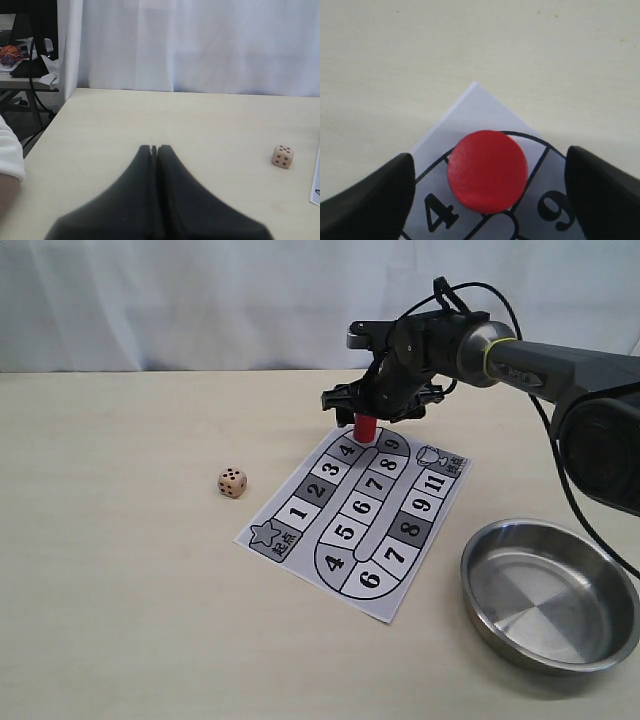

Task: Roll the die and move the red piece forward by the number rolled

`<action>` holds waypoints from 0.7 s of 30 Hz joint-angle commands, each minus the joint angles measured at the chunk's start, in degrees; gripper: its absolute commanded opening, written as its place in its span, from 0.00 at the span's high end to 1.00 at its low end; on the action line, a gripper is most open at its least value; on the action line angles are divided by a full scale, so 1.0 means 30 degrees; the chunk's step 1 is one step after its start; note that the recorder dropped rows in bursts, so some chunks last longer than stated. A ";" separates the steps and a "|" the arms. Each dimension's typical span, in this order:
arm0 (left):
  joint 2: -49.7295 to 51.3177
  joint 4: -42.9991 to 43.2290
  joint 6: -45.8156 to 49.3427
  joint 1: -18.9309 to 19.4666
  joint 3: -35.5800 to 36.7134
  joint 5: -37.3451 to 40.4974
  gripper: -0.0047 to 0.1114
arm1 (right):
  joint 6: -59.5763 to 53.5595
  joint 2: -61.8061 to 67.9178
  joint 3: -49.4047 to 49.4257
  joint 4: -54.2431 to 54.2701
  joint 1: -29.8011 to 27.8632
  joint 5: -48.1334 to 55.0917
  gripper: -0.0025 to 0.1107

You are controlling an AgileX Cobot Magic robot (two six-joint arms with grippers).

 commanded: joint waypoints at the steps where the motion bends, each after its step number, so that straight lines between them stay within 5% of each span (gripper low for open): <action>1: -0.0021 -0.0026 -0.0097 -0.0002 0.0035 -0.0069 0.96 | 0.0002 -0.0958 0.0017 -0.0166 -0.0080 -0.0040 0.30; 6: -0.0021 -0.0026 -0.0097 -0.0002 0.0035 -0.0069 0.96 | 0.0002 -0.2167 0.0017 -0.0202 -0.0080 0.1164 0.43; 13: -0.0021 -0.0026 -0.0097 -0.0002 0.0035 -0.0069 0.96 | 0.0002 -0.3575 0.0017 -0.1520 -0.0080 0.5193 0.94; 21: -0.0021 0.0009 -0.0097 -0.0002 0.0035 -0.0218 0.96 | -0.1019 -0.3802 0.0159 -0.1335 -0.0317 0.8729 0.94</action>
